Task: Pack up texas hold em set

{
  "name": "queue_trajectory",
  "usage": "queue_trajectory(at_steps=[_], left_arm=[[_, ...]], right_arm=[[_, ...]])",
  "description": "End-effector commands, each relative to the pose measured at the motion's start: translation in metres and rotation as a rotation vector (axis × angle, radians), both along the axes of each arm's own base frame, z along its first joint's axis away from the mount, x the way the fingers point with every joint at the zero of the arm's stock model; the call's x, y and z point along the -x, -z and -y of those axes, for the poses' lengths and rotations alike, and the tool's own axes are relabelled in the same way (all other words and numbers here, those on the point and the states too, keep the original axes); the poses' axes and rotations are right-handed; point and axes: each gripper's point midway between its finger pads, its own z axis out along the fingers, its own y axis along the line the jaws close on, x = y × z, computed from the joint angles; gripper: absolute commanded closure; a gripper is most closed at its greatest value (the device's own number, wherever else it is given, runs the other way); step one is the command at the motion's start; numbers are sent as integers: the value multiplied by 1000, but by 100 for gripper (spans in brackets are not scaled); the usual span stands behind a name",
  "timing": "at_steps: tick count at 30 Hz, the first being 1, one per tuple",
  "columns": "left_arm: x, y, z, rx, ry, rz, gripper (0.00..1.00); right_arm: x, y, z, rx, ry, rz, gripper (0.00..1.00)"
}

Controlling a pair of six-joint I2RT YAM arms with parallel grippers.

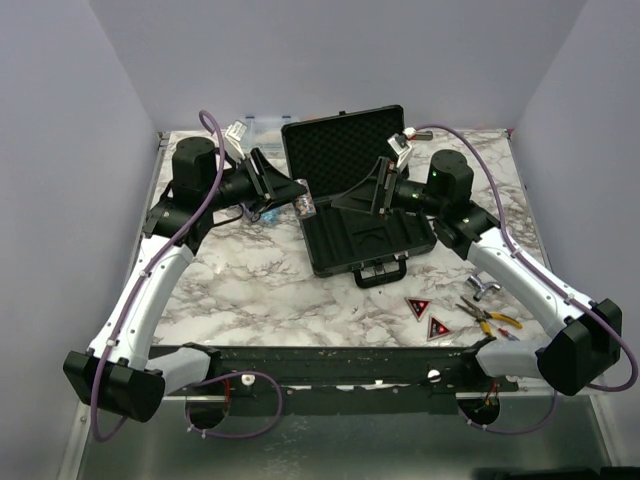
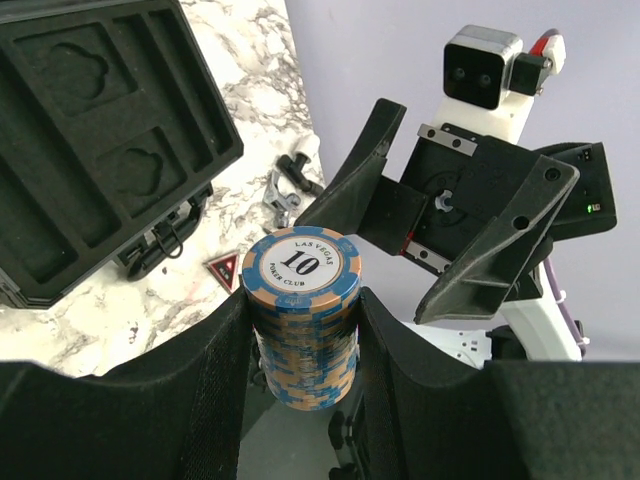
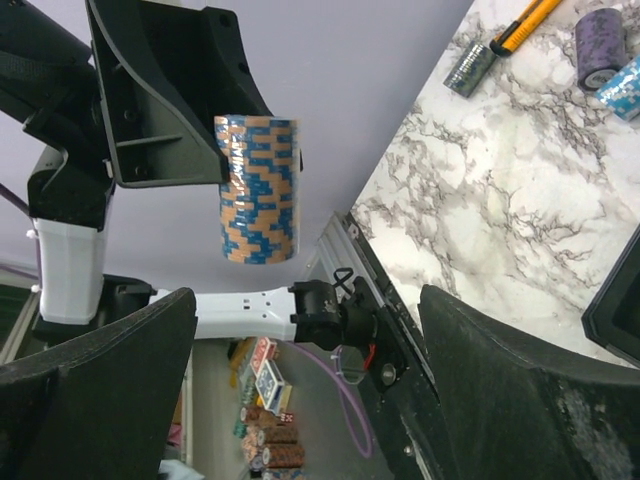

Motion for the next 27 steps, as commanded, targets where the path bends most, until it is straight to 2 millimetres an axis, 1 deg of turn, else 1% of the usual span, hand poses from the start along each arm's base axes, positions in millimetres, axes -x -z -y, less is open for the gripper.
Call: queue_trajectory(at_steps=[1, 5, 10, 12, 15, 19, 23, 27], left_arm=[[9, -32, 12, 63, 62, 80, 100], [8, -32, 16, 89, 78, 83, 100], [10, -43, 22, 130, 95, 84, 100], [10, -45, 22, 134, 94, 85, 100], [11, -46, 22, 136, 95, 83, 100], [14, -47, 22, 143, 101, 75, 100], [15, -47, 22, 138, 103, 91, 100], [17, -52, 22, 145, 114, 104, 100]], right_arm=[[4, -25, -1, -53, -13, 38, 6], [7, -26, -4, -59, -26, 43, 9], [9, -25, -12, -72, -73, 52, 12], [10, -28, -16, -84, -97, 64, 13], [13, -38, -20, -129, -122, 90, 16], [13, -47, -25, -156, -131, 93, 19], [10, -49, -30, -160, -126, 97, 21], [8, -49, -36, -159, -128, 93, 23]])
